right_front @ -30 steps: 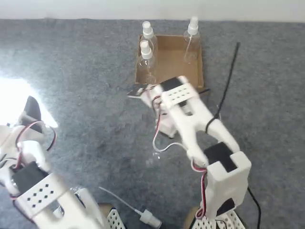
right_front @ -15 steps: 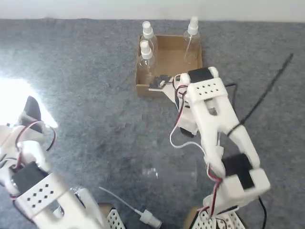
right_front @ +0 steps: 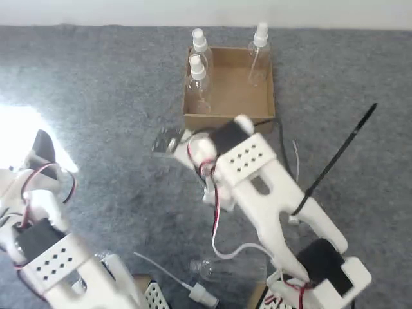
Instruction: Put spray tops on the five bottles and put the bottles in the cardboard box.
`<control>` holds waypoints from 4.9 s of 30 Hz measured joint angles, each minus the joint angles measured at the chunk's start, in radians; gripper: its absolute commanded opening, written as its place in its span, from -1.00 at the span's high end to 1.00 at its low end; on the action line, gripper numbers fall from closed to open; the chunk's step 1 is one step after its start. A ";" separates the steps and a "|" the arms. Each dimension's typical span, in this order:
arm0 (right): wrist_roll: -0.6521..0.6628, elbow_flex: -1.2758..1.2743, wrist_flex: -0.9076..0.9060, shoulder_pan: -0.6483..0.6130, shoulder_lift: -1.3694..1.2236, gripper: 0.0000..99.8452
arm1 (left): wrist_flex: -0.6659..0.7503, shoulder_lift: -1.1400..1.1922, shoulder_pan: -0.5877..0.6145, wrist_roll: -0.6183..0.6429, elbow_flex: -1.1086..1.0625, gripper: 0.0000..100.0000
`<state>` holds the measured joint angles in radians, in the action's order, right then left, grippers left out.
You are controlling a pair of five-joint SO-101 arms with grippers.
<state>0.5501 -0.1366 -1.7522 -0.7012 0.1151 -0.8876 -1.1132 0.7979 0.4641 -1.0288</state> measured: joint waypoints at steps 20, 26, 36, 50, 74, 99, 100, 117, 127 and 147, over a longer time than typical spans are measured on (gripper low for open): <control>-0.235 -0.540 0.270 -0.456 0.310 0.59 | 0.000 0.000 0.000 0.000 0.000 0.39; -0.253 -0.543 0.324 -0.486 0.239 0.44 | 0.000 0.000 0.000 0.000 0.000 0.39; -0.273 -0.517 0.371 -0.534 0.094 0.44 | 0.000 0.000 0.000 0.000 0.000 0.39; -0.275 -0.539 0.327 -0.552 0.041 0.44 | 0.000 0.000 0.005 0.000 0.000 0.39; -0.146 -0.644 0.219 -0.400 0.130 0.44 | 0.000 0.000 0.002 0.000 0.000 0.39; -0.132 -0.654 0.351 -0.393 -0.006 0.71 | 0.000 0.000 0.002 0.000 0.000 0.39; -0.132 -0.652 0.351 -0.393 -0.006 0.71 | 0.000 0.000 0.002 0.000 0.000 0.39; -0.133 -0.184 0.046 -0.204 -0.006 0.71 | 0.000 0.000 0.002 0.000 0.000 0.39; -0.270 -0.123 0.035 -0.126 0.157 0.71 | 0.000 0.000 0.002 0.000 0.000 0.39; -0.471 -0.123 0.029 0.284 0.482 0.71 | -0.023 0.000 -0.262 -0.242 0.000 0.39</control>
<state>0.0790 -0.2593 -1.7231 -0.4173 0.5969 -0.9106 -1.1132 0.5355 0.2217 -1.0288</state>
